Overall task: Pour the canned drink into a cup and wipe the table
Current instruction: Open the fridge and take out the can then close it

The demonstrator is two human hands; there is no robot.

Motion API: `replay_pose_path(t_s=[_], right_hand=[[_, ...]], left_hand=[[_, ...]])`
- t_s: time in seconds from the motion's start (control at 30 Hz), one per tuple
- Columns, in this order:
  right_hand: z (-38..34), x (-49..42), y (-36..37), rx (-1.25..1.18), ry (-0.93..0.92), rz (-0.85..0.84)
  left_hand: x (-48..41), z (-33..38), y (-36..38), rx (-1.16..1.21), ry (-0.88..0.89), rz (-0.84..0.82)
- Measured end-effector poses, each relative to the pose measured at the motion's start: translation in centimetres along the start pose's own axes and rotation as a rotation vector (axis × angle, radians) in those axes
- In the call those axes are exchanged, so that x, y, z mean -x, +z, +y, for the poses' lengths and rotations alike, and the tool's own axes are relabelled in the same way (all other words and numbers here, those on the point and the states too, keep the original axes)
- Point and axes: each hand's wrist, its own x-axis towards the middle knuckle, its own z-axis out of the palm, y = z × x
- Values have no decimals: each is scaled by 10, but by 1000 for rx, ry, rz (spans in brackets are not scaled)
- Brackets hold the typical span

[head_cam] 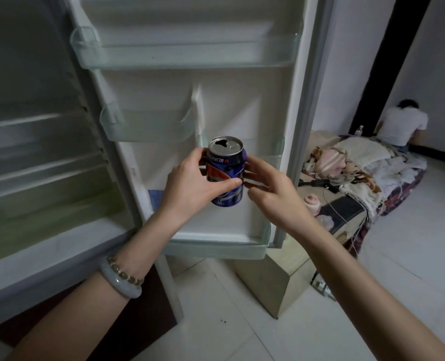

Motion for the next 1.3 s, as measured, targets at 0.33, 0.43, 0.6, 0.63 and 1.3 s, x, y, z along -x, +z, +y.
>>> replay_pose_path(t_s=[0.33,0.43,0.6,0.63,1.3], right_hand=[[29,43,40,-119,114,-13],[34,47,42,-129,130,-38],[51,51,32,-144,137,-133],[55,51,28,-151,136,-155],[109,83,-107,-252,-6,-562]], left_hand=[[50,-44,3,-20,-68,-68],[58,-47,5,-36,-93,-65],[75,-39,14,-81,-132,-43],[78,-37,18,-84,-144,-29],[156,67,145,-79,-426,378]])
